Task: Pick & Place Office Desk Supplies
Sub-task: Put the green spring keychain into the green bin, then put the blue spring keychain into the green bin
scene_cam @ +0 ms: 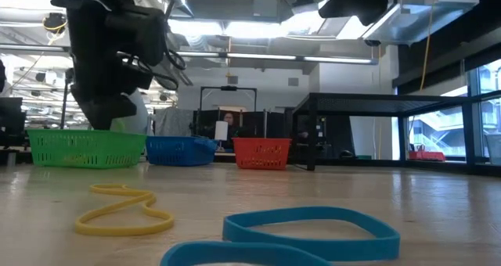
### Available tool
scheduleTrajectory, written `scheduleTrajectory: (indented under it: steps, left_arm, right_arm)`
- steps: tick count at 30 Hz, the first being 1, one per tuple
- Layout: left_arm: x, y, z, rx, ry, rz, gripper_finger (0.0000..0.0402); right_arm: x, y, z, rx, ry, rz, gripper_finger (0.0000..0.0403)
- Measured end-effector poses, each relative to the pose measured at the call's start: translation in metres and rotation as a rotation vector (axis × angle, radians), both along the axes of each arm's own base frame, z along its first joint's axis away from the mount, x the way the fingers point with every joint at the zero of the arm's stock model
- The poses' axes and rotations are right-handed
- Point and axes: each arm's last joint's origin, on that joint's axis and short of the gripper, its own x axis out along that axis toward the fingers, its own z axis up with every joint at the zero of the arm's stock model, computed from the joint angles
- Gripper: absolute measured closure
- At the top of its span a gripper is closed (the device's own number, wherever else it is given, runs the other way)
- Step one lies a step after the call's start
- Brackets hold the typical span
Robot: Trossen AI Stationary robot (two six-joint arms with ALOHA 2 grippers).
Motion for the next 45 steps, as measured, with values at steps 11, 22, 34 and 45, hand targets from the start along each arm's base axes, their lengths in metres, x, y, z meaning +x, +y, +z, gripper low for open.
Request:
scheduleTrajectory:
  steps: [11, 22, 34, 45]
  left_arm:
    - [0.000, -0.001, 0.002, -0.046, 0.003, 0.023, 0.0293]
    - [0.017, -0.006, 0.049, -0.009, -0.004, -0.002, 0.0296]
    - [0.034, -0.044, 0.069, 0.075, -0.252, -0.082, 0.0302]
    - [0.033, -0.088, 0.074, 0.218, -0.527, -0.161, 0.0304]
  right_arm:
    - [0.000, 0.000, 0.000, 0.006, -0.001, -0.007, 0.0181]
    - [-0.014, 0.004, -0.016, 0.308, 0.285, 0.015, 0.0181]
    - [-0.079, 0.067, -0.029, 0.546, 0.649, -0.012, 0.0187]
    - [-0.113, 0.118, -0.067, 0.488, 0.856, 0.036, 0.0215]
